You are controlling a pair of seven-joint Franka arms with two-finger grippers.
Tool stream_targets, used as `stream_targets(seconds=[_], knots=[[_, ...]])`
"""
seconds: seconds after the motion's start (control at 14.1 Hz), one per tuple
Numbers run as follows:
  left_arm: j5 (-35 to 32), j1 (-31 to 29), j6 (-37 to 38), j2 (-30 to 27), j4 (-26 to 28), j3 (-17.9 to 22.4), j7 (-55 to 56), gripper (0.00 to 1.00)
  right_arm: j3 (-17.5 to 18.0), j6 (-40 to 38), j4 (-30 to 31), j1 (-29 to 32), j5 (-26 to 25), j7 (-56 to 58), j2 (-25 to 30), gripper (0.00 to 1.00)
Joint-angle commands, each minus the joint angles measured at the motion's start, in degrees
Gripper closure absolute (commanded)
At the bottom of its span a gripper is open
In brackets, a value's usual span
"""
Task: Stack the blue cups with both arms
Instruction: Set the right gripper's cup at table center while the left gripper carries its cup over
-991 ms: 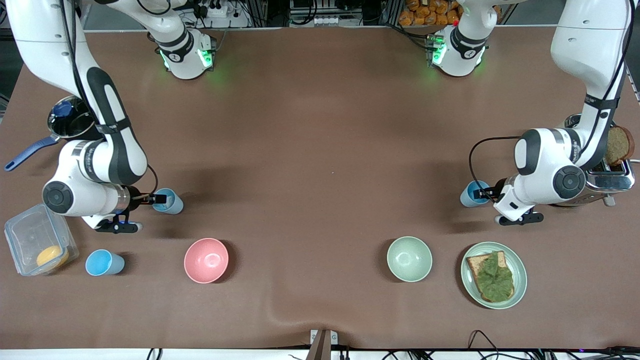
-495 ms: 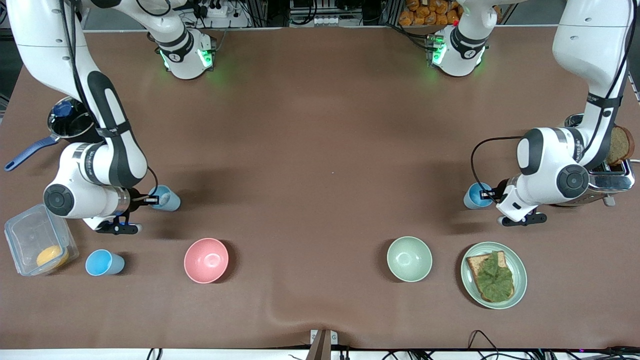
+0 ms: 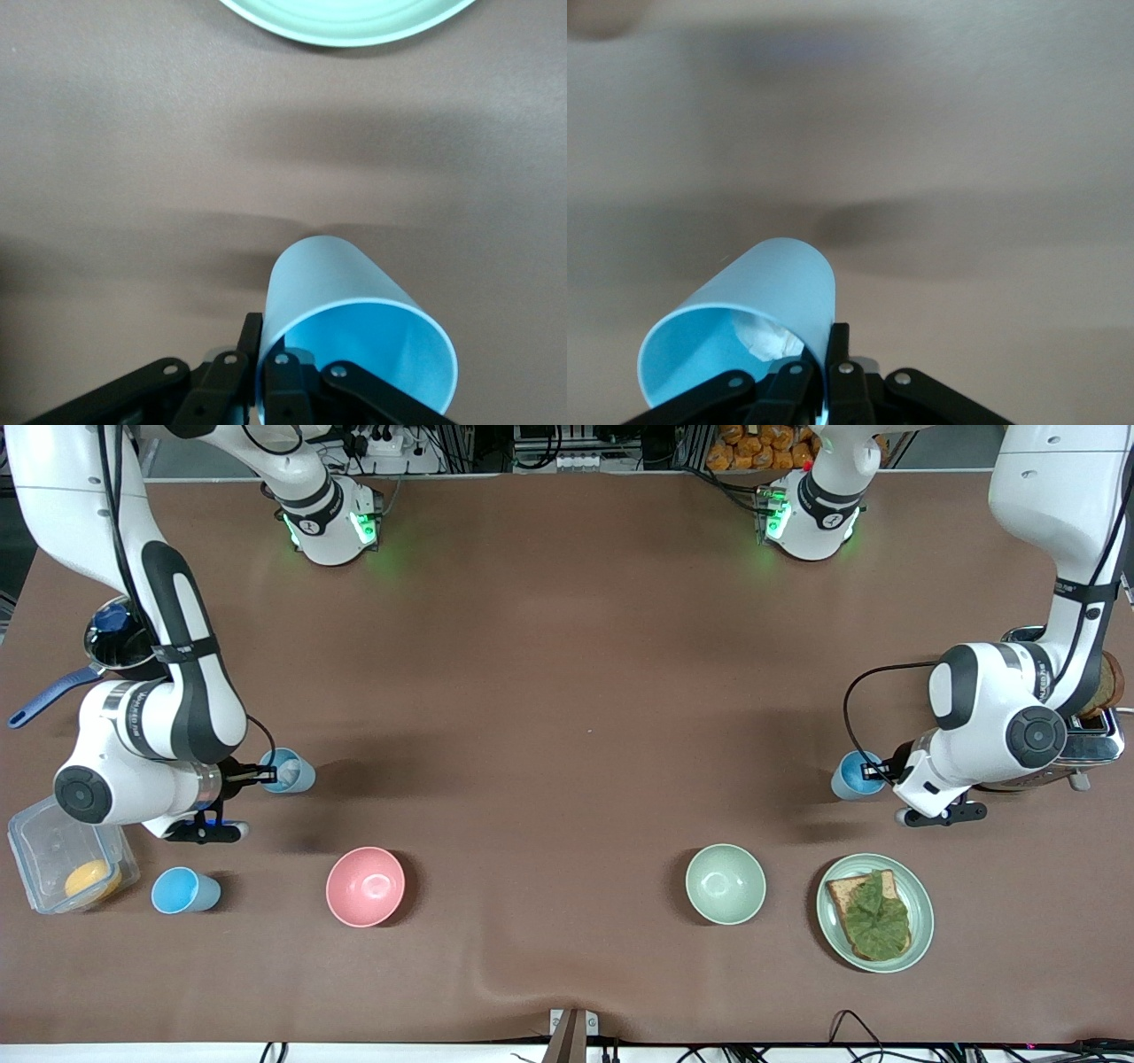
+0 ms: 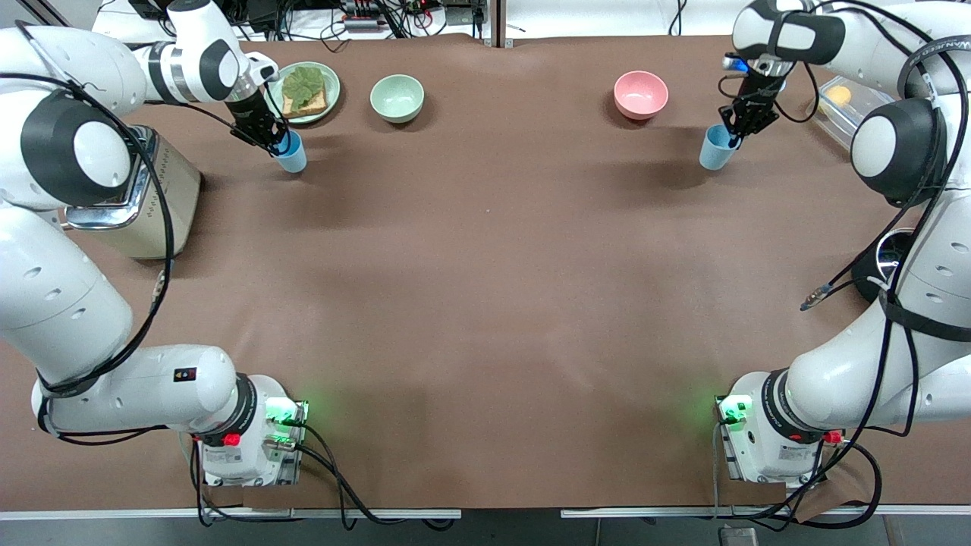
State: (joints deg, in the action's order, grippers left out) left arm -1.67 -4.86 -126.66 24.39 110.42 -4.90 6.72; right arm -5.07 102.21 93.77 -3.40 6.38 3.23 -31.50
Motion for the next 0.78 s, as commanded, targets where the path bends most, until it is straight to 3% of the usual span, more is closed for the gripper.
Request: stream_targets(seconds=[0.0,0.21,0.42,0.71], knots=[[-0.2,-1.5,1.2,-2.9,0.5,-0.3,1.3,1.00,0.0,-8.1,-4.0,-2.4,3.8,-1.5,1.5,1.00],[0.1,-1.6,1.2,-3.6,0.1,-0.3,1.3,1.00,0.0,-10.1,-5.5,-8.5,4.3,-6.9,2.9,1.00],[0.2,-1.6,1.2,-3.7,-0.1,-0.3,2.4,1.00,-0.1,-8.6,-5.6,-15.7,10.1,-18.5,2.8,1.00],[0.2,-1.4,1.2,-3.8,-0.6,-0.4,5.0,1.00,0.1,1.5,-5.3,-26.4,11.2,-27.4,1.3,1.00]])
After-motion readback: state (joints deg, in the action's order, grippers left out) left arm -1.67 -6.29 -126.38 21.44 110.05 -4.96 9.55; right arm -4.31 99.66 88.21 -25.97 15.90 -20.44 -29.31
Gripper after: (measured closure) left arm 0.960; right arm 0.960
